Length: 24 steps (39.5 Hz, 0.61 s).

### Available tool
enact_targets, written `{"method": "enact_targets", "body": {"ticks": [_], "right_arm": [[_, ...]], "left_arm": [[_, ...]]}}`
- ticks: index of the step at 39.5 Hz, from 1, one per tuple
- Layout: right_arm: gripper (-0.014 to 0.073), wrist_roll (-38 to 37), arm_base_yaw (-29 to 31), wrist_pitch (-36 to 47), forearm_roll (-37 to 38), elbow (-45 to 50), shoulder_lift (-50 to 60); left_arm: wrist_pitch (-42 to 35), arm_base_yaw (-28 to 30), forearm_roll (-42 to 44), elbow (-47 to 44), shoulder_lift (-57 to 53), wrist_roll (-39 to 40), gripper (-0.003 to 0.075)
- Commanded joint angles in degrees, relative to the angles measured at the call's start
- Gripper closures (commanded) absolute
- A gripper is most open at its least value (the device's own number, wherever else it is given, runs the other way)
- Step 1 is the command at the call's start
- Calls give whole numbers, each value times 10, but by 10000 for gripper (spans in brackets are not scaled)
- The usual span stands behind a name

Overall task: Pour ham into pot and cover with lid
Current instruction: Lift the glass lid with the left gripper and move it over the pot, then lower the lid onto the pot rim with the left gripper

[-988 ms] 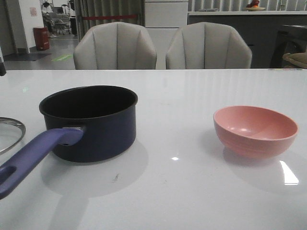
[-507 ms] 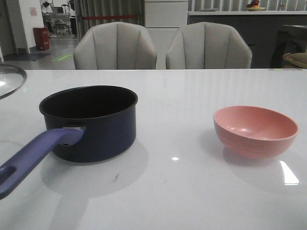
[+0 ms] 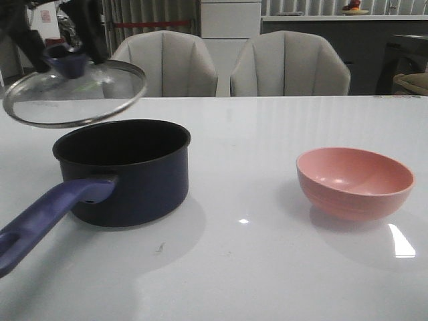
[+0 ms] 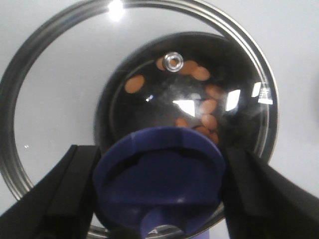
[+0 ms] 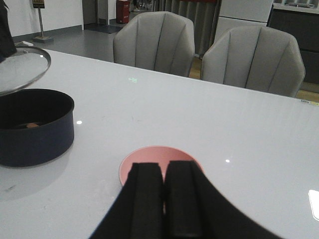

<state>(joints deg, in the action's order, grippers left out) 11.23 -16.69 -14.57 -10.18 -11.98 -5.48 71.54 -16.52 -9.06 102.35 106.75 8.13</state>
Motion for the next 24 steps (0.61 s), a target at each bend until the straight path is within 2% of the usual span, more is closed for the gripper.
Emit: {"method": "enact_targets", "body": {"ticks": [1, 9, 24], "right_arm": [[439, 5, -2, 44, 1, -16, -6], [439, 5, -2, 44, 1, -16, -6], [439, 5, -2, 44, 1, -16, -6]], "left_arm": [[-6, -24, -4, 20, -14, -1, 390], [-10, -47, -6, 37, 16, -1, 390], [12, -47, -11, 69, 47, -1, 390]]}}
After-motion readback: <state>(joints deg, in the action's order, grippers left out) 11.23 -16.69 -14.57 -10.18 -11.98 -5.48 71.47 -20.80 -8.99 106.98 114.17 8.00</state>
